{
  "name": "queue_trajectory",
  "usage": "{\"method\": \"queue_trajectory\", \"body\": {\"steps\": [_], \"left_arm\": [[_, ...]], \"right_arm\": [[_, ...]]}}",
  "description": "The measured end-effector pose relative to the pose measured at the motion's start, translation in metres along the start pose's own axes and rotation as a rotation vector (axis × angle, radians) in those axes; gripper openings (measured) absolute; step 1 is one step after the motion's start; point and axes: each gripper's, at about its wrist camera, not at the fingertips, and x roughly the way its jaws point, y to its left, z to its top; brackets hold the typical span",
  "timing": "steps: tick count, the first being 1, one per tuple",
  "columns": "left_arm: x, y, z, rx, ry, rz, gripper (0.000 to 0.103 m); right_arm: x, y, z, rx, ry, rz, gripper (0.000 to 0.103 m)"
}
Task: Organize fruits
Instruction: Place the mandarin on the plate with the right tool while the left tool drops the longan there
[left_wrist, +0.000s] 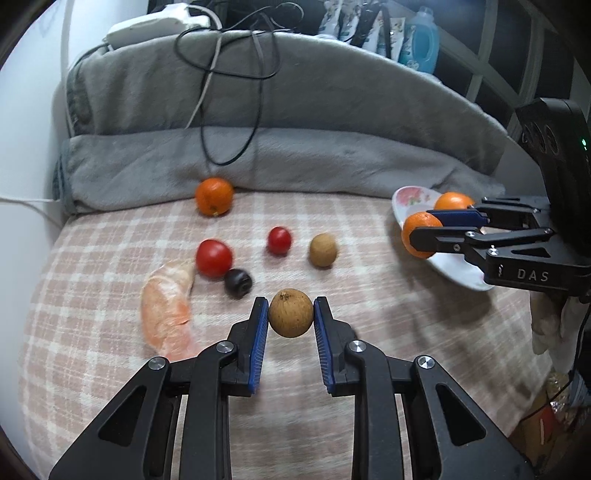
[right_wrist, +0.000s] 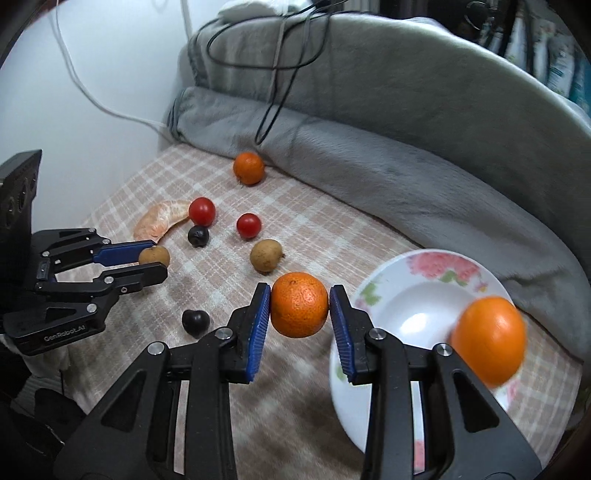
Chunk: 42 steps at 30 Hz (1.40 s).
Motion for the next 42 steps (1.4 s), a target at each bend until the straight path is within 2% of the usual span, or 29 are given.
{"method": "queue_trajectory", "body": {"steps": [8,17,29,42], "left_arm": [[0.007,-0.028,0.019,0.037,-0.022,-0.052,0.023],[0.026,-0.064,0.043,0.07,-0.037,-0.109,0.023],[0.053,-0.1,0.064,0.108,-0.016,-0.15,0.023],[0.065,-0.119,0.069,0.133,0.006,-0.153,0.023]], "right_arm": [[-0.038,-0.031,-0.024,0.088,-0.046,-0.034,0.035],[-0.057,-0.06,-0.055,0.16,-0.048,-0.076,0.035],[-0.059,-0.078,-0.075,0.204,-0.044,-0.073,0.035],[-0.051,-0.08,-0.075,0.197,-0.036,-0.06,0.035]]}}
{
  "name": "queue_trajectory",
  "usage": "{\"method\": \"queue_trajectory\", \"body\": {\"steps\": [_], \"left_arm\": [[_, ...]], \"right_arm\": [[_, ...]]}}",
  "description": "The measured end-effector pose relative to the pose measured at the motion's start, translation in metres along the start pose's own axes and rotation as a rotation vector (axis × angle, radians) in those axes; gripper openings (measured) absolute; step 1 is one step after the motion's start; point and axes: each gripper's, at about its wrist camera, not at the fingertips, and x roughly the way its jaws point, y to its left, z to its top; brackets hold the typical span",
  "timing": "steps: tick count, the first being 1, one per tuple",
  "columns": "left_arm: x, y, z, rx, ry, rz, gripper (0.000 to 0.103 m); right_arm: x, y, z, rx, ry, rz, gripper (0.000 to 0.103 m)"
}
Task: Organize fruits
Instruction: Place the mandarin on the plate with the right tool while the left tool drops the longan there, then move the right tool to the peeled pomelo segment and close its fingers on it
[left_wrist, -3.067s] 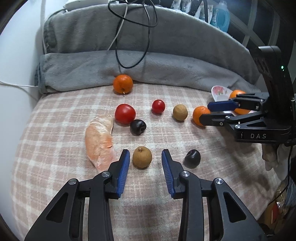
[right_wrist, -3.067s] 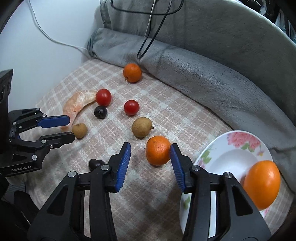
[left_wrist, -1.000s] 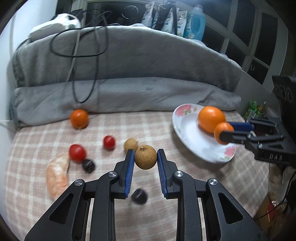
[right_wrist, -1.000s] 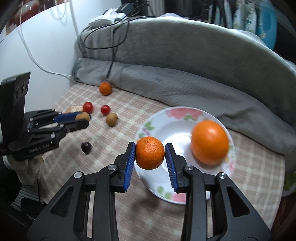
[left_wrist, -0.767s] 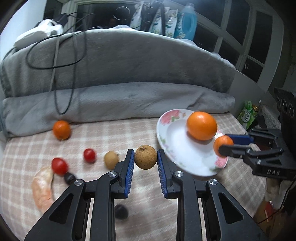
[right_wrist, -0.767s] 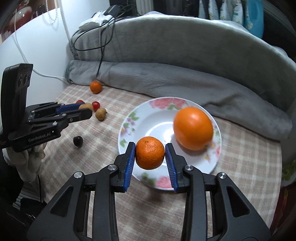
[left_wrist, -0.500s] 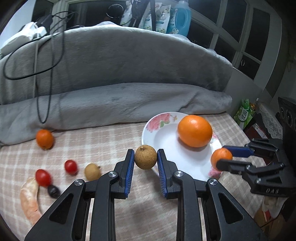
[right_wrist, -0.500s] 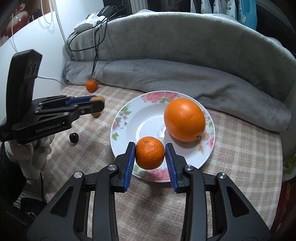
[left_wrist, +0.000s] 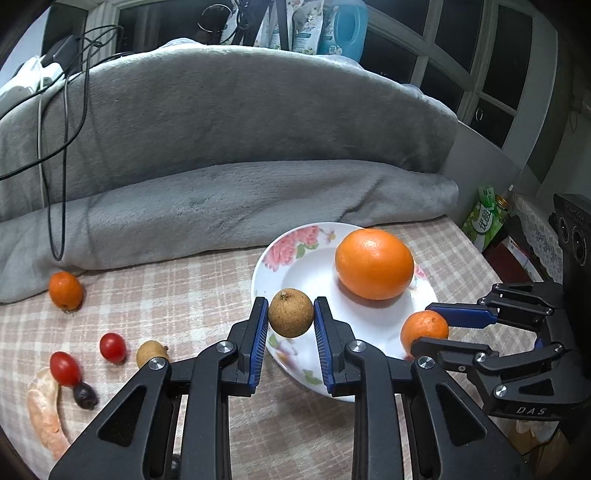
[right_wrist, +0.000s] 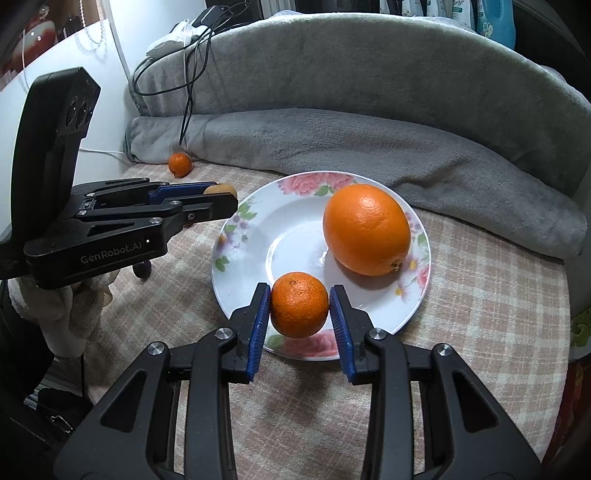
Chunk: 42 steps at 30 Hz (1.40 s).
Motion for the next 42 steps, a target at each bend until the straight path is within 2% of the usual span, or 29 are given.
{"method": "queue_trajectory", "body": {"steps": [8,9,10,12,14,16,17,19,20,25,27,30,36,42], "left_arm": [[-0.003,-0.003,0.003,0.008,-0.009,0.002,0.024],[-0.003,-0.003,0.003,0.01,-0.01,0.002,0.025],[-0.004,-0.004,0.003,0.01,-0.012,0.003,0.031],[-0.006,-0.004,0.004,0.01,-0.018,0.005,0.041],[-0.008,-0.004,0.004,0.008,-0.025,0.008,0.048],[-0.011,-0.003,0.004,0.005,-0.034,0.011,0.052],[-0.013,-0.002,0.004,0.002,-0.038,0.01,0.055],[-0.016,-0.001,0.004,-0.006,-0.045,0.015,0.065],[-0.018,0.0,0.004,-0.012,-0.048,0.018,0.071],[-0.028,0.005,0.004,-0.034,-0.053,0.027,0.073],[-0.032,0.007,0.003,-0.042,-0.057,0.033,0.078],[-0.039,0.012,0.002,-0.058,-0.066,0.041,0.078],[-0.057,0.028,-0.002,-0.094,-0.085,0.06,0.078],[-0.076,0.048,-0.009,-0.125,-0.104,0.091,0.078]], "right_arm": [[0.001,0.003,0.001,-0.008,-0.006,-0.01,0.036],[0.0,0.003,0.001,-0.008,-0.007,-0.012,0.045],[-0.001,0.003,0.001,-0.007,-0.011,-0.014,0.057],[-0.005,0.003,0.001,-0.007,-0.029,-0.021,0.064],[-0.008,0.003,0.002,-0.012,-0.036,-0.021,0.064],[-0.01,0.004,0.002,-0.016,-0.04,-0.029,0.074],[-0.011,0.005,0.002,-0.019,-0.048,-0.037,0.076],[-0.014,0.006,0.002,-0.019,-0.058,-0.047,0.083],[-0.015,0.006,0.002,-0.015,-0.062,-0.05,0.085],[-0.019,0.006,0.004,0.011,-0.07,-0.035,0.087],[-0.021,0.007,0.006,0.02,-0.073,-0.027,0.089],[-0.024,0.011,0.008,0.027,-0.087,-0.021,0.094],[-0.029,0.016,0.016,0.057,-0.092,0.016,0.094],[-0.025,0.023,0.028,0.114,-0.072,0.095,0.094]]}}
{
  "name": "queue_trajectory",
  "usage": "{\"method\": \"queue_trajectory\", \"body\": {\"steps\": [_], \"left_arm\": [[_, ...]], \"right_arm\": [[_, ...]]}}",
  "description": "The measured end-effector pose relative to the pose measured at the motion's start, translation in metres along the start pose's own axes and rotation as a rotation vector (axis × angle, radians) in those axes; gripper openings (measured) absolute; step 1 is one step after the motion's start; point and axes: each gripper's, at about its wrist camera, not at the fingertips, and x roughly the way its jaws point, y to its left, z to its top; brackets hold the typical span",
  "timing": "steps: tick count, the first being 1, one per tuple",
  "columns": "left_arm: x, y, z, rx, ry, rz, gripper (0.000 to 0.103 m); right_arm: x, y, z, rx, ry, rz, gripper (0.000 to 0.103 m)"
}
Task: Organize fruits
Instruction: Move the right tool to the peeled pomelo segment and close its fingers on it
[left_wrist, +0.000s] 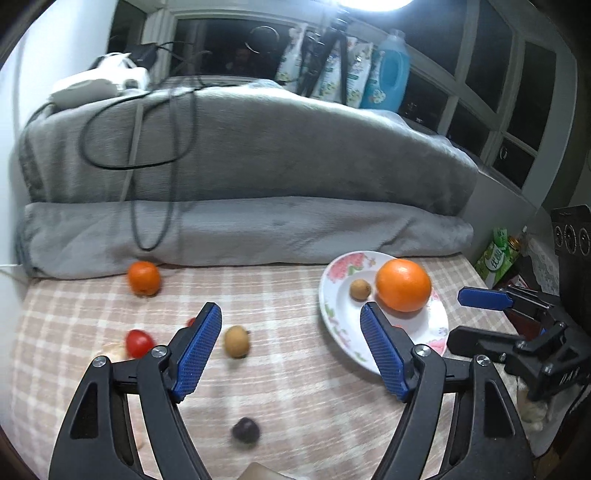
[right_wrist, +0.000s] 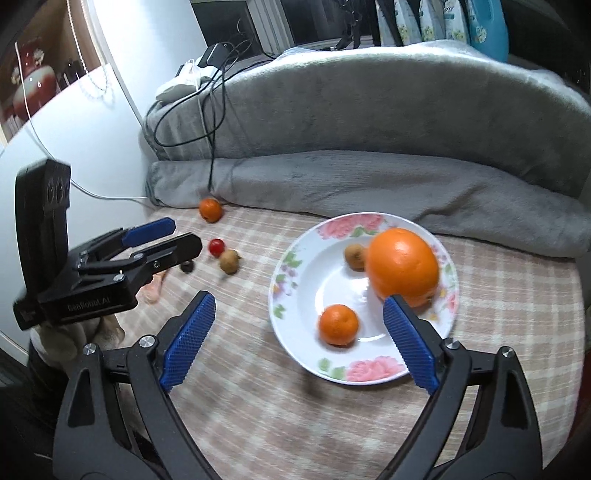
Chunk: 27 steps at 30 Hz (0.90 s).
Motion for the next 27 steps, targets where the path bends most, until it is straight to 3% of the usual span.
{"method": "queue_trajectory", "body": {"steps": [14,27], "left_arm": [[-0.043,0.078,-0.021,-0.097,-0.023,0.109,0.078],[-0.062,0.143,-0.06,-0.202,0.015,0.141,0.078]], "right_arm": [[0.031,0.061,0.02,-0.032,0.052,0.118,0.094],[0.081,0.114,0.034,-0.03,0.129,0.243,0.094]]}}
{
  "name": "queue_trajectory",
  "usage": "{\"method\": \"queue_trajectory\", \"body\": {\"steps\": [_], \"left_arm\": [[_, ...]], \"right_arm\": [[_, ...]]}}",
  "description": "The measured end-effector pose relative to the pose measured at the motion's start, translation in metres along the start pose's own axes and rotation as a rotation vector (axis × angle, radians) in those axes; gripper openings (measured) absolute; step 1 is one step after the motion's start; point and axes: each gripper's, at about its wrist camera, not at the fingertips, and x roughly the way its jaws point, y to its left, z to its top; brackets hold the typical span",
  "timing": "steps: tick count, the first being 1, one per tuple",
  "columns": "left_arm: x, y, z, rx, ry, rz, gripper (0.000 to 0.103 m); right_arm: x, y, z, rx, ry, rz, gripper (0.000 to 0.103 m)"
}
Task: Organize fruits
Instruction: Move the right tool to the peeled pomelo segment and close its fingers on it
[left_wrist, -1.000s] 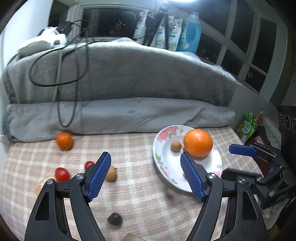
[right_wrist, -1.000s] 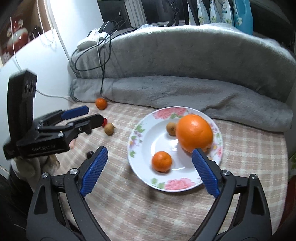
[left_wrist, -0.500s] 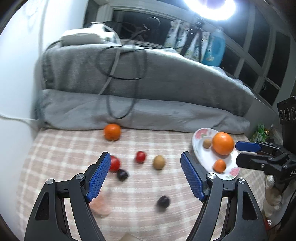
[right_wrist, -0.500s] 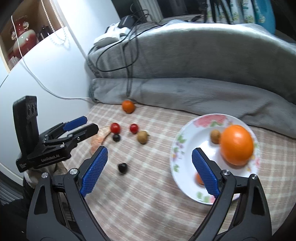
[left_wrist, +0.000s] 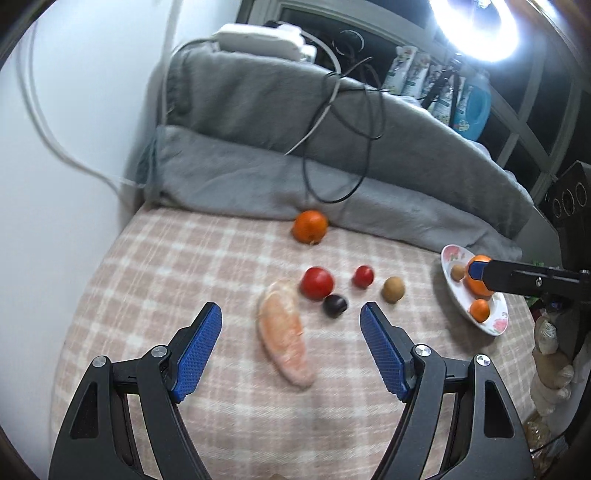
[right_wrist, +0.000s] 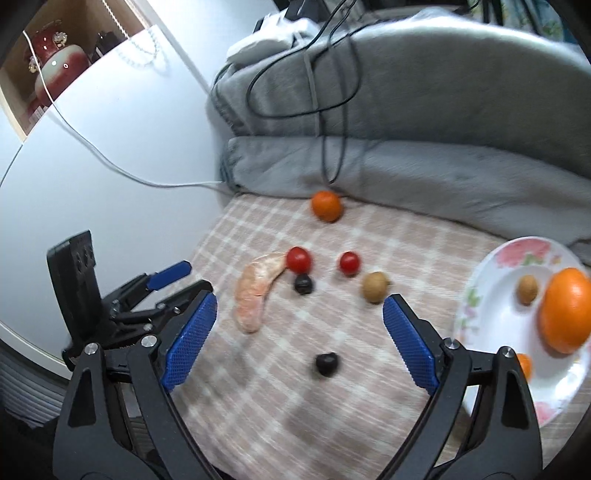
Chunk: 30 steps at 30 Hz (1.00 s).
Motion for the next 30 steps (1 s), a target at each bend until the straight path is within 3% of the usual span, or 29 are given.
{"method": "queue_trajectory", "body": {"steps": [7,19,24,30], "left_arm": [[0.008,0.023,-0.014,-0.055,0.036,-0.029,0.076],[0.027,0.026,-0.027,-0.06,0.096,-0.104,0.053],[0.036,0.028,-0.028,-0.072,0.116,-0.129,0.044],[0.04,0.031,-0.026,-0.082,0.126,-0.139,0.043]], "right_arm": [[0.041,0.024,0.002,-0.007,0.084,0.057,0.086],[0.112,0.031,0.003,0.092,0.235,0.117,0.058],[0.132,0.03,0.004,0.14,0.268,0.135,0.055],[0.147,0.03,0.006,0.168,0.288,0.119,0.051]]}}
